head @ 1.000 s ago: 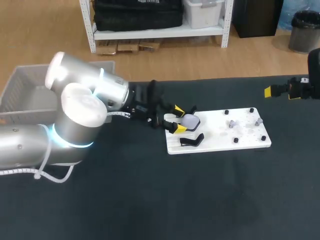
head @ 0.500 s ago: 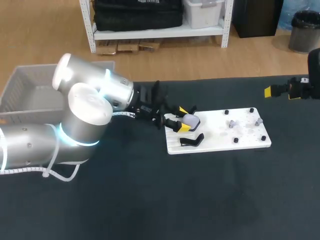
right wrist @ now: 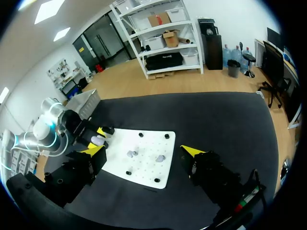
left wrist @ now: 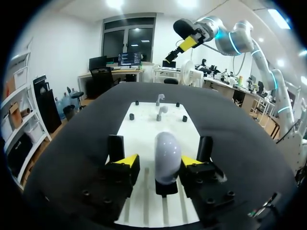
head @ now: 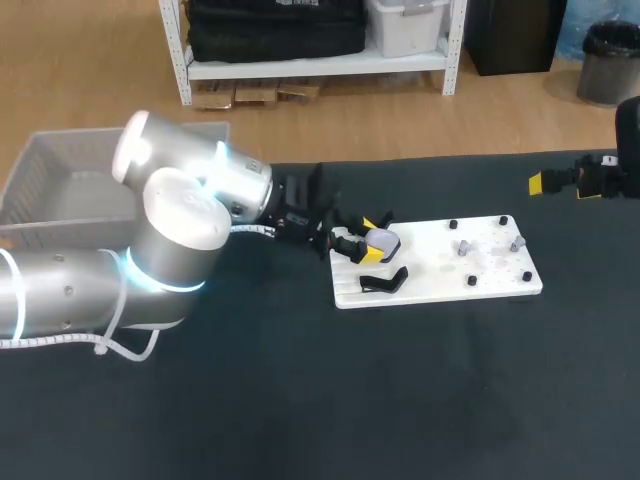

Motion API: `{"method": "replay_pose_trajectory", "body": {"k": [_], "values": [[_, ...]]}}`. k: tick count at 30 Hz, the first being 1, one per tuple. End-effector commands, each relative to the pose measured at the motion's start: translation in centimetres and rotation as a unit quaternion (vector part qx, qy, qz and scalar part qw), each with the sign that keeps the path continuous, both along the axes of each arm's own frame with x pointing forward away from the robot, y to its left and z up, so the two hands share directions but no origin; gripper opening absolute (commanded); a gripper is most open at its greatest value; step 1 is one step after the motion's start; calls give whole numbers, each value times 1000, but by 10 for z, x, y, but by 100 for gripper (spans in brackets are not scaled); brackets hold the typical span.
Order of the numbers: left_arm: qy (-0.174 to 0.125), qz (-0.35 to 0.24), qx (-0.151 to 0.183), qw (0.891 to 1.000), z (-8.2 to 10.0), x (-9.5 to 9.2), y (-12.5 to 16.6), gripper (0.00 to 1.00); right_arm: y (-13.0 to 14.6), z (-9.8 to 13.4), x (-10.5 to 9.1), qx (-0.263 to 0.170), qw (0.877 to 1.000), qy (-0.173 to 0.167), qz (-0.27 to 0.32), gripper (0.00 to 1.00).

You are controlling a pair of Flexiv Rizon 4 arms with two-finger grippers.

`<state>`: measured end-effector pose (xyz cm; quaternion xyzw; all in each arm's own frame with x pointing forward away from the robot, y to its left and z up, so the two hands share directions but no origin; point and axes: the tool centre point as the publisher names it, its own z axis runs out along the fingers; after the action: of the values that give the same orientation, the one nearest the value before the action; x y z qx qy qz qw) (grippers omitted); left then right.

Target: Pick up each earbud case from the left stands, insert the matching earbuds, close the lid, and place the case in the box.

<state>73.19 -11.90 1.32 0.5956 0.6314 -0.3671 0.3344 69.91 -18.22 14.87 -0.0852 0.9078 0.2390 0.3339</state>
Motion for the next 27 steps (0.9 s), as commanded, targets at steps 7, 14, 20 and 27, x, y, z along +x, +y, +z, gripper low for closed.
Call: {"method": "replay_pose_trajectory", "body": {"k": [7,14,20,27], "values": [[1,-2,-8,1000,-5,2,0,45,-1,0,0,1,1000,0,2,100],[3,-2,-11,1000,-6,0,1,36,-1,0,0,1,1000,0,2,100],[3,-4,-15,1000,-5,-3,1,0,-1,0,0,1,1000,0,2,100],[2,-10,-18,1000,-3,-5,1,0,-1,0,0,1,1000,0,2,100]]}}
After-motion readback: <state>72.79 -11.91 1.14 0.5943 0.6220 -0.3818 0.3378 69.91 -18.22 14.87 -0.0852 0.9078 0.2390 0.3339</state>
